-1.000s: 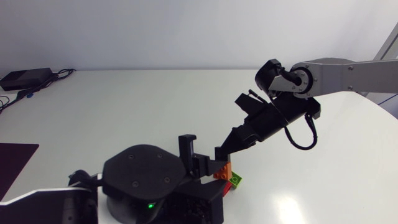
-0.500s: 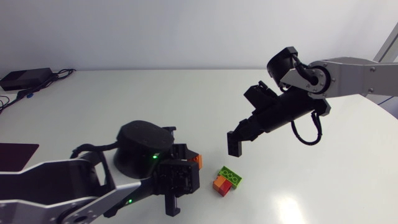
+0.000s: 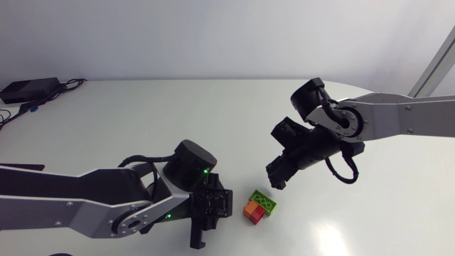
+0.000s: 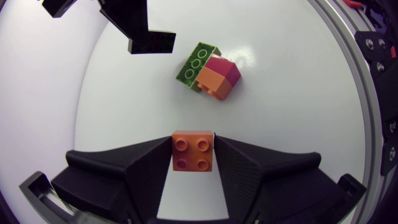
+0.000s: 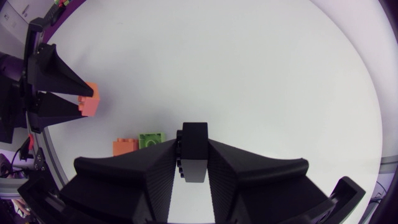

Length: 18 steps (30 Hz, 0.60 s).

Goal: Disassemble duplo

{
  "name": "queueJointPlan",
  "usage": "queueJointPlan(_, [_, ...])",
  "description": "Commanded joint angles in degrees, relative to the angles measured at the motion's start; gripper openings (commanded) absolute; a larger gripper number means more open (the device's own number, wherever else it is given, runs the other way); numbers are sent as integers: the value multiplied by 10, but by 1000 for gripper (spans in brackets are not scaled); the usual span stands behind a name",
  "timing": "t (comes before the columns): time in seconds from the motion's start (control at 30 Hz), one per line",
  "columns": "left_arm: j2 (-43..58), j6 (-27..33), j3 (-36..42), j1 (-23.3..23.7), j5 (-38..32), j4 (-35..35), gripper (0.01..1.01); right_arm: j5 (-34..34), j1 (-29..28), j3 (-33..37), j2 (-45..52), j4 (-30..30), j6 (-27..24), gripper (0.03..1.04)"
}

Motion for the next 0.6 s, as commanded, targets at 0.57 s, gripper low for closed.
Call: queueJointPlan(0.57, [59,47,98,-25,77,-80,920,30,-23,-10,89,47,-31,418])
